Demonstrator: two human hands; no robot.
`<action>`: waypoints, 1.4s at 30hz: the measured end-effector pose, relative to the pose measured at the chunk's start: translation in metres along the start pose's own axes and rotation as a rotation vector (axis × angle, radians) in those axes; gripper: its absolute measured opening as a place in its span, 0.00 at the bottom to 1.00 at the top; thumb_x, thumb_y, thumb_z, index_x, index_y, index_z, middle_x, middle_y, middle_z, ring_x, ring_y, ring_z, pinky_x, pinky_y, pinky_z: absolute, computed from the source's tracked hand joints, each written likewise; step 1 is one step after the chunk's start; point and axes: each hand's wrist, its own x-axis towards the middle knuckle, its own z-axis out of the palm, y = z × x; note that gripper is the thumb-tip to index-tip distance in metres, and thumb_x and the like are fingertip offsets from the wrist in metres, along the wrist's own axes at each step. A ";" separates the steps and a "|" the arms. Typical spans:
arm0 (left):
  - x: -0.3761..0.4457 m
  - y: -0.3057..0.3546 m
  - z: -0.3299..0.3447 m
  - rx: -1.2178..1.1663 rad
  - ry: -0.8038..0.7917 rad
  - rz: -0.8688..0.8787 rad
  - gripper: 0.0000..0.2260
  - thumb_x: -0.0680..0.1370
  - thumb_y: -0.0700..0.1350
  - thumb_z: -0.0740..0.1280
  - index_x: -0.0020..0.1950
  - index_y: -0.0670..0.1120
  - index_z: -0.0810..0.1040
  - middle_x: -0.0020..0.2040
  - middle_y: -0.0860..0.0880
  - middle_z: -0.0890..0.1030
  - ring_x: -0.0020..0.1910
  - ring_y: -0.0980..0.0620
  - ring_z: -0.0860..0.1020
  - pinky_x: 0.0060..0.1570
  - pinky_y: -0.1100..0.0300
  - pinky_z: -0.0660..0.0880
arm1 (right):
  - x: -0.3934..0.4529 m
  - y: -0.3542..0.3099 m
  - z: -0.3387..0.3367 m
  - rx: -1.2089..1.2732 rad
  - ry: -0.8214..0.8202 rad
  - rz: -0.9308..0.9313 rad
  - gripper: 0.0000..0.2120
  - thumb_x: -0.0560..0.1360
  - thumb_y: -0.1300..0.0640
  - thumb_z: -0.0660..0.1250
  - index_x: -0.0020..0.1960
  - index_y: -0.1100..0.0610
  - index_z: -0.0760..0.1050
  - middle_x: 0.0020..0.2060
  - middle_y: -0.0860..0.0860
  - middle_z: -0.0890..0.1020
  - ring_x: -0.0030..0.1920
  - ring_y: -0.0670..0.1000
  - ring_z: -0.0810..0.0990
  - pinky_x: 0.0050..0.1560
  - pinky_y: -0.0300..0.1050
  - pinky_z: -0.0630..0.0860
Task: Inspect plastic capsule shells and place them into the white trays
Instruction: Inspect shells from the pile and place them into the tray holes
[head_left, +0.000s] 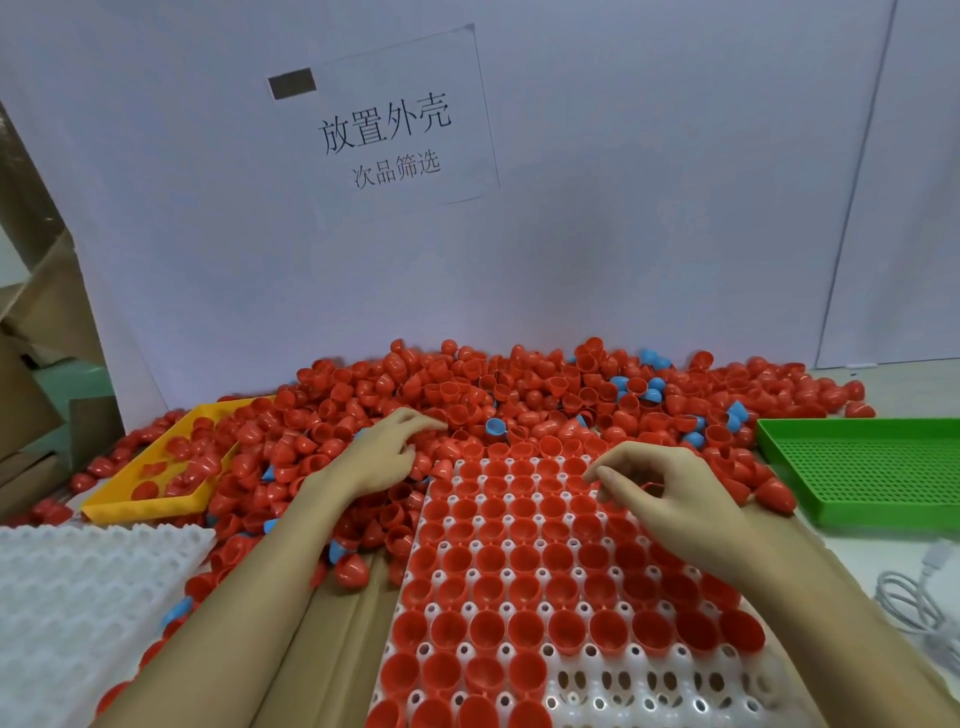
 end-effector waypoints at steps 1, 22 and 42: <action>0.005 0.000 -0.003 0.106 -0.082 -0.025 0.24 0.84 0.38 0.58 0.75 0.59 0.75 0.78 0.54 0.67 0.76 0.50 0.68 0.75 0.48 0.66 | 0.000 0.000 0.000 -0.001 0.002 0.003 0.12 0.82 0.57 0.69 0.48 0.42 0.85 0.39 0.41 0.86 0.44 0.45 0.86 0.50 0.54 0.83; -0.055 0.069 -0.011 -0.974 0.464 -0.011 0.11 0.77 0.53 0.75 0.59 0.58 0.87 0.55 0.52 0.87 0.51 0.52 0.86 0.51 0.62 0.81 | -0.001 -0.004 -0.003 0.116 -0.020 0.016 0.11 0.83 0.57 0.68 0.48 0.44 0.85 0.40 0.46 0.87 0.41 0.48 0.86 0.46 0.46 0.83; -0.078 0.078 0.011 -1.334 0.081 -0.090 0.16 0.80 0.58 0.73 0.55 0.45 0.87 0.48 0.41 0.86 0.41 0.48 0.83 0.43 0.61 0.81 | -0.013 -0.038 0.007 0.384 -0.153 0.013 0.08 0.81 0.54 0.70 0.58 0.45 0.85 0.42 0.54 0.87 0.41 0.53 0.86 0.42 0.43 0.83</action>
